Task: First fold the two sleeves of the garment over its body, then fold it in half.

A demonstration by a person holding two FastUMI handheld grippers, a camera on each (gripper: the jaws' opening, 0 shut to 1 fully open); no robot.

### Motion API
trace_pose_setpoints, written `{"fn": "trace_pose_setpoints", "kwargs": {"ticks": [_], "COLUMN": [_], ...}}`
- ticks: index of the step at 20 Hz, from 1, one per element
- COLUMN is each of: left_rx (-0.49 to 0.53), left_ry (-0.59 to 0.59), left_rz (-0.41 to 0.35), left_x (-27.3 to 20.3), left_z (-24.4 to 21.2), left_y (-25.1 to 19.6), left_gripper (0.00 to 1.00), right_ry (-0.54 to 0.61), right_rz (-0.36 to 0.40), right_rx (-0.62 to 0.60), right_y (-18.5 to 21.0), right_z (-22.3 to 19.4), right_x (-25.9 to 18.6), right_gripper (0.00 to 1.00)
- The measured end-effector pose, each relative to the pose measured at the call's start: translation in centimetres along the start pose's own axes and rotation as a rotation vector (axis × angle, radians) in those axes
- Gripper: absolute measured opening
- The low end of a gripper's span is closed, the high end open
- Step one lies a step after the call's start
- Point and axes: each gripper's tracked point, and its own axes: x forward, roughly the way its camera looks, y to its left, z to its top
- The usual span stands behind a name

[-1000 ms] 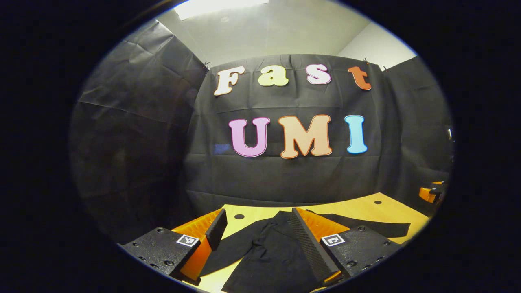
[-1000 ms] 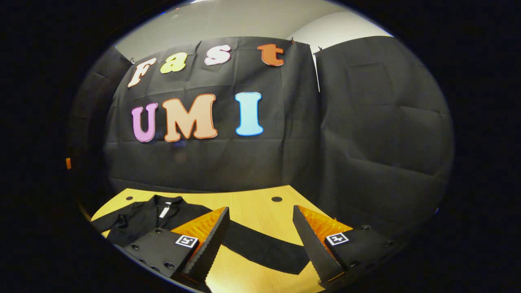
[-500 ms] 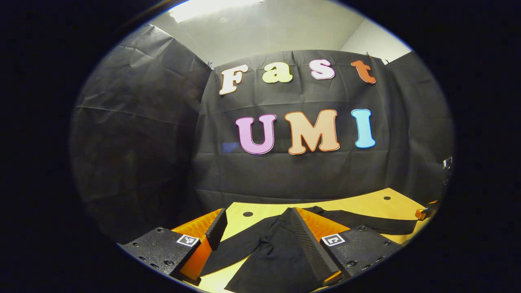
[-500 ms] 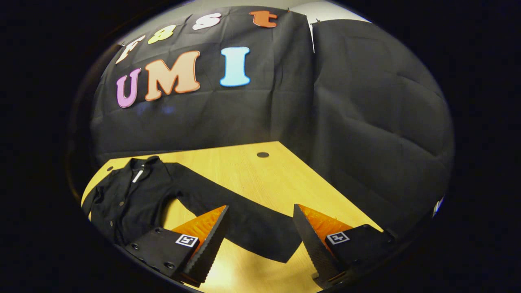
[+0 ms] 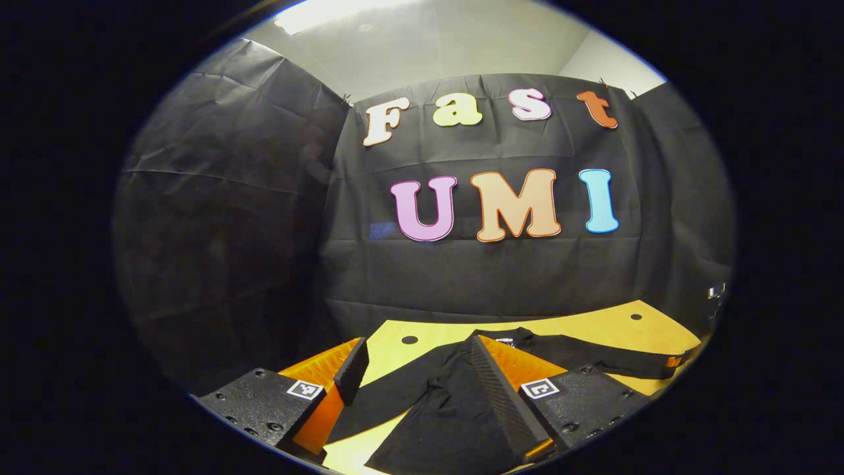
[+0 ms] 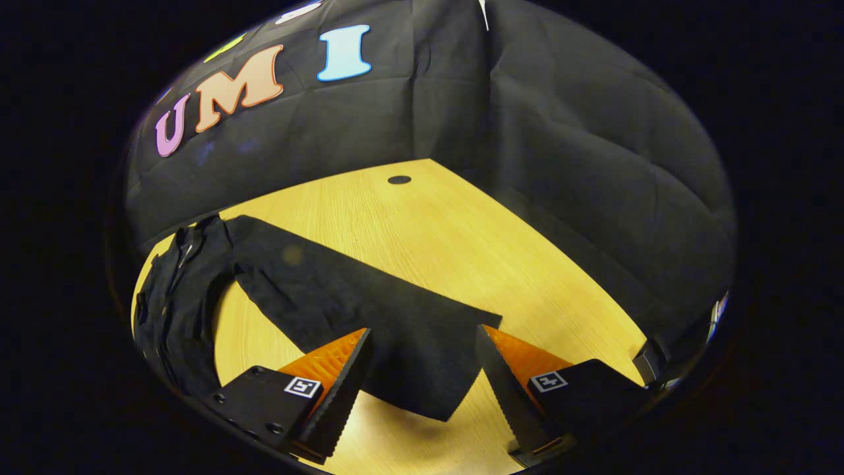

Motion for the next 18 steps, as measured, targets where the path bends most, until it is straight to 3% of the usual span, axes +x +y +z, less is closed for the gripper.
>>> {"fn": "trace_pose_setpoints", "kwargs": {"ticks": [1,5,6,9,13,18], "left_rx": [0.003,0.025,0.03,0.051,0.032,0.014], "left_ry": [0.002,0.006,0.004,0.0,0.009,0.001], "left_rz": [0.005,0.034,0.038,0.041,0.021,0.005], "left_x": [0.0,-0.3,-0.6,-0.5,-0.6,-0.7], "left_z": [-0.2,-0.2,-0.2,-0.1,-0.4,-0.3], "left_y": [0.1,1.1,1.4,1.6,1.0,0.6], "left_gripper": [0.93,0.93,0.93,0.93,0.93,0.93], "right_ry": [0.013,0.088,0.075,0.075,0.065,0.116], "right_rz": [0.001,0.0,0.0,0.011,0.045,0.025], "right_rx": [-0.004,-0.05,-0.054,-0.035,-0.067,-0.045], "right_y": [0.0,-0.5,-0.6,-0.5,0.1,1.2], "right_z": [-0.4,-2.4,-2.2,-2.3,-2.2,-2.0], "right_x": [0.2,0.4,0.4,0.7,0.8,1.1], "right_gripper": [0.95,0.95,0.99,1.0,0.95,0.46]}}
